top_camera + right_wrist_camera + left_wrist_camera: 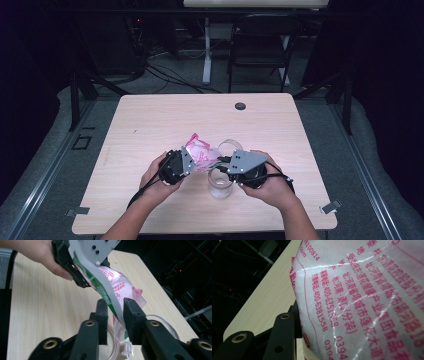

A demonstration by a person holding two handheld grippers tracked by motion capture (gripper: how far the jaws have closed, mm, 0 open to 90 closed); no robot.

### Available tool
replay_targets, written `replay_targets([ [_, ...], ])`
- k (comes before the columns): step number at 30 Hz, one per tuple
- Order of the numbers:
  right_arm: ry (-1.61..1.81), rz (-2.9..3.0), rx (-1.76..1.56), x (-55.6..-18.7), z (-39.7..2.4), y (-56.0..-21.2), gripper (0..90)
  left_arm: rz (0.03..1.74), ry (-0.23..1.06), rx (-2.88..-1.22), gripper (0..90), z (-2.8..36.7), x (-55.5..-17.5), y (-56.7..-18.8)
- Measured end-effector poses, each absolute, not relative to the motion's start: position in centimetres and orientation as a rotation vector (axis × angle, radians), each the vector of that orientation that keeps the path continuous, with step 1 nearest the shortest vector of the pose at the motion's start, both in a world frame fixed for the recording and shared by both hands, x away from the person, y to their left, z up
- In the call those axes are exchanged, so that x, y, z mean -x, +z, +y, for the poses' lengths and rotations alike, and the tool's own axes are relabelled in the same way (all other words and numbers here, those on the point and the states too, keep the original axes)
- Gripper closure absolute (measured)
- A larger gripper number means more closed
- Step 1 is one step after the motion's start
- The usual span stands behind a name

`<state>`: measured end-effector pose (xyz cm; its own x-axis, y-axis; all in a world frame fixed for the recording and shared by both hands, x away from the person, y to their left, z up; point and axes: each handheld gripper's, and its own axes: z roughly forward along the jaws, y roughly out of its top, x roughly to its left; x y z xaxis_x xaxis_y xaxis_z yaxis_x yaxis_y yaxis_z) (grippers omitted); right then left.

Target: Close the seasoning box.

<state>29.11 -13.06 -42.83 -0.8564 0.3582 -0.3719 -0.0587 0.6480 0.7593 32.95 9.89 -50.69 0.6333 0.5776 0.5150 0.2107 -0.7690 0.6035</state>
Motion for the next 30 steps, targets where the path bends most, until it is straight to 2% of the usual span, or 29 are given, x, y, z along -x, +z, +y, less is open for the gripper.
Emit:
replay_targets([
  [5, 1.117, 2.39, -0.26, -29.2, -13.2, -43.0, 88.8, 0.607, 0.99, -2.356, 59.4, 9.6, -32.7, -51.1],
  [30, 1.27, 2.438, -0.471, -29.2, -13.5, -42.9, 90.0, 0.555, 1.137, -2.288, 59.6, 9.4, -31.4, -51.7],
])
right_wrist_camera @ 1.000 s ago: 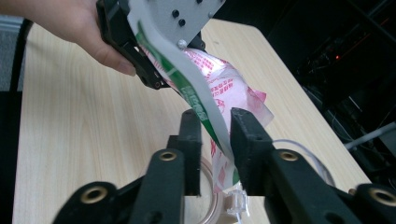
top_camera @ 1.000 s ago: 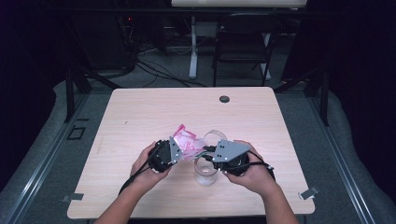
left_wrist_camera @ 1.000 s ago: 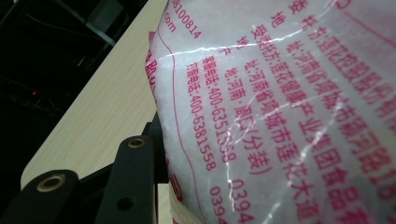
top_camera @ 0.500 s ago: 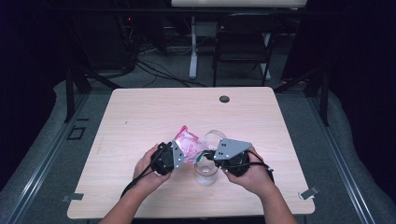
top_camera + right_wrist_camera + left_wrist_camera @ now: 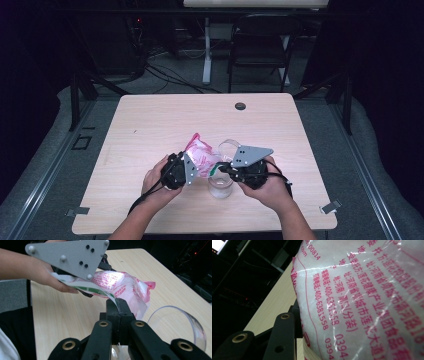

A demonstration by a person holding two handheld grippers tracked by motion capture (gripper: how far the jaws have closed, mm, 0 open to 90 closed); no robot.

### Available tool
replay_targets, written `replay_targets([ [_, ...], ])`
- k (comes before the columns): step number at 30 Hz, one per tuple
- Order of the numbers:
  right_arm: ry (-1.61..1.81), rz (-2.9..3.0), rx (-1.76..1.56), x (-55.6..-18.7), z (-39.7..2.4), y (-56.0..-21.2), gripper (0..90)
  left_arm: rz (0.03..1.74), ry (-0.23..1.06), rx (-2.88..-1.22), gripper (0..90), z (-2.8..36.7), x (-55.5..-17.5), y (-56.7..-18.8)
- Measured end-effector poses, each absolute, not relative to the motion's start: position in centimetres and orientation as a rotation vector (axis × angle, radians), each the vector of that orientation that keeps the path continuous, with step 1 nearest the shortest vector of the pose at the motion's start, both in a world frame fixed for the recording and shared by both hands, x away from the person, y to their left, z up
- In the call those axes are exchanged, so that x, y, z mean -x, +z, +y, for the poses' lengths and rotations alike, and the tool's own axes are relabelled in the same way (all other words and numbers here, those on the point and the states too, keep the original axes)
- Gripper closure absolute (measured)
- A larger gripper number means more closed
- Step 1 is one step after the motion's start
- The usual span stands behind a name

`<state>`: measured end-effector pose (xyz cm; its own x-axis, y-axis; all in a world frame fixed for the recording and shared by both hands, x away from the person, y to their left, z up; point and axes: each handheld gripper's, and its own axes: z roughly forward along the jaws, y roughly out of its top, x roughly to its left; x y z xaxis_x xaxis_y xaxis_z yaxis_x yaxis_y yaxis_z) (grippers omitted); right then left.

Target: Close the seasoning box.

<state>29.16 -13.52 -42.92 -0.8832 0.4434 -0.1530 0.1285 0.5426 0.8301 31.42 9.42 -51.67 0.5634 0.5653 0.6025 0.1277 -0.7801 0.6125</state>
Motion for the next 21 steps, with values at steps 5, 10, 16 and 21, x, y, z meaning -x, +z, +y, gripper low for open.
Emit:
replay_targets([
  [5, 1.295, 2.456, -0.507, -29.2, -13.5, -43.1, 90.0, 0.546, 1.166, -2.271, 59.6, 9.5, -31.3, -52.0],
  [10, 1.326, 2.478, -0.557, -29.6, -13.6, -43.5, 90.0, 0.532, 1.215, -2.272, 59.6, 9.5, -31.1, -52.2],
  [16, 1.332, 2.487, -0.562, -29.5, -13.7, -43.8, 90.0, 0.506, 1.28, -2.256, 59.7, 9.4, -30.7, -52.4],
  [21, 1.299, 2.488, -0.54, -29.3, -13.6, -44.1, 90.0, 0.492, 1.317, -2.25, 59.7, 9.5, -30.6, -52.6],
])
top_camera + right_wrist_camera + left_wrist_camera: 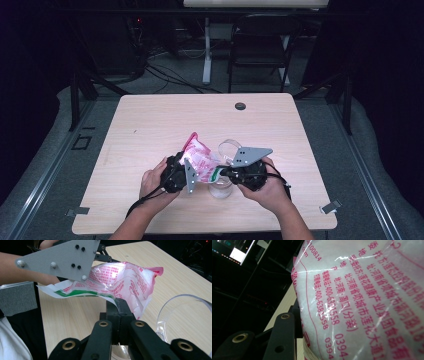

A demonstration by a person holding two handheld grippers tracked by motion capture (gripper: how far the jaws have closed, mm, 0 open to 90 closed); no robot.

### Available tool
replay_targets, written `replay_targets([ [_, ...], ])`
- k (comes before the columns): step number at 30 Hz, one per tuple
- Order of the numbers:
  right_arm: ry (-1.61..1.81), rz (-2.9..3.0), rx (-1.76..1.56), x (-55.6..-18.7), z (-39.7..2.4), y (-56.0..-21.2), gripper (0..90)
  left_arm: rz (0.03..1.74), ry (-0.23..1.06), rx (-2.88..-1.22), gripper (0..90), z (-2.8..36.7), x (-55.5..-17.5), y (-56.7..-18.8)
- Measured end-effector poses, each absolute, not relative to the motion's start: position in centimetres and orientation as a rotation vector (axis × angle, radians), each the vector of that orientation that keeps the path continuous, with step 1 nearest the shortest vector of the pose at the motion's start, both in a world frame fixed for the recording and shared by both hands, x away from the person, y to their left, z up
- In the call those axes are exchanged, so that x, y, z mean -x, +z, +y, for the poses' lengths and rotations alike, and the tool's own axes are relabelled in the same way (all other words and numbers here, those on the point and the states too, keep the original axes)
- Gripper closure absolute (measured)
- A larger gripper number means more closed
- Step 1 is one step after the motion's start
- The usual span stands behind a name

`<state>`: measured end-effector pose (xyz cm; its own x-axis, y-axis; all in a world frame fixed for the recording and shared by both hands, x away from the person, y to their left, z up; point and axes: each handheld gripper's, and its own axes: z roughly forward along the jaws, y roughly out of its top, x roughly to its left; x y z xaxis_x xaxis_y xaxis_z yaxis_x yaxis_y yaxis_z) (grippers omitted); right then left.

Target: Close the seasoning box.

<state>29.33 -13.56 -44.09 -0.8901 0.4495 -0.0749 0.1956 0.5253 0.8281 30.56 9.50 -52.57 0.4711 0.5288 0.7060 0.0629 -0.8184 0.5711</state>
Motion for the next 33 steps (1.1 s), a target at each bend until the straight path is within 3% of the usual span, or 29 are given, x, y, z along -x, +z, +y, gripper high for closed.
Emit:
replay_targets([
  [33, 1.268, 2.505, -0.535, -29.6, -14.0, -44.6, 90.0, 0.36, 1.518, -2.328, 59.8, 8.9, -30.3, -51.4],
])
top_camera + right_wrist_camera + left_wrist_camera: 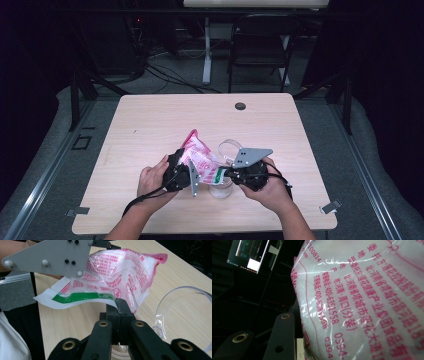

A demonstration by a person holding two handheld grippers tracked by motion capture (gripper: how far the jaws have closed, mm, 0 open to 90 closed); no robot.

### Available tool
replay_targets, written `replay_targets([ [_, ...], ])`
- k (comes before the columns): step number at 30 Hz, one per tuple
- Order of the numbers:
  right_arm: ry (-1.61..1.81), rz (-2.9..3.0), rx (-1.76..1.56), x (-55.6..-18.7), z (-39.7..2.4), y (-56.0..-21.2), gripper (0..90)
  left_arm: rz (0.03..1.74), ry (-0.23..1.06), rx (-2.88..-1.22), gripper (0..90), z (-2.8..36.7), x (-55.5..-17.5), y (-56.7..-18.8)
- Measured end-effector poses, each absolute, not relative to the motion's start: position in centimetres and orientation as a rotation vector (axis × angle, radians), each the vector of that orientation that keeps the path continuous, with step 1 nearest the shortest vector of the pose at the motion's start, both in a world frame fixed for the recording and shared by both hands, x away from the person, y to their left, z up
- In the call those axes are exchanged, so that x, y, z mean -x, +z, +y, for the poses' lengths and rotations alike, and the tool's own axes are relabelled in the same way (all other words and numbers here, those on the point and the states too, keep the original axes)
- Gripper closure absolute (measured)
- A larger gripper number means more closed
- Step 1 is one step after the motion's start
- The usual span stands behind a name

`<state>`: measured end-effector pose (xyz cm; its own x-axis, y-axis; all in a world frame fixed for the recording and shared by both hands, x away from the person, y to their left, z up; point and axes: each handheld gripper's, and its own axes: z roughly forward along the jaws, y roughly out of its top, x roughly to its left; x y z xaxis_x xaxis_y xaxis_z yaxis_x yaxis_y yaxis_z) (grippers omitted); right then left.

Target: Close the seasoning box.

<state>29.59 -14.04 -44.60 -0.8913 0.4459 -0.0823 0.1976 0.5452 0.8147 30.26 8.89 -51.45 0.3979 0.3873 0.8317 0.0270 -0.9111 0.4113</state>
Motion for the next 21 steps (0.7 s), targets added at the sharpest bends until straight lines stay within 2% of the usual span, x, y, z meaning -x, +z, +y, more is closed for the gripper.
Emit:
replay_targets([
  [12, 1.272, 2.508, -0.533, -29.6, -14.1, -44.7, 90.0, 0.266, 1.612, -2.373, 59.9, 8.7, -30.2, -50.3],
  [21, 1.271, 2.512, -0.525, -29.6, -14.2, -44.7, 90.0, 0.244, 1.635, -2.358, 60.2, 8.6, -30.2, -50.0],
])
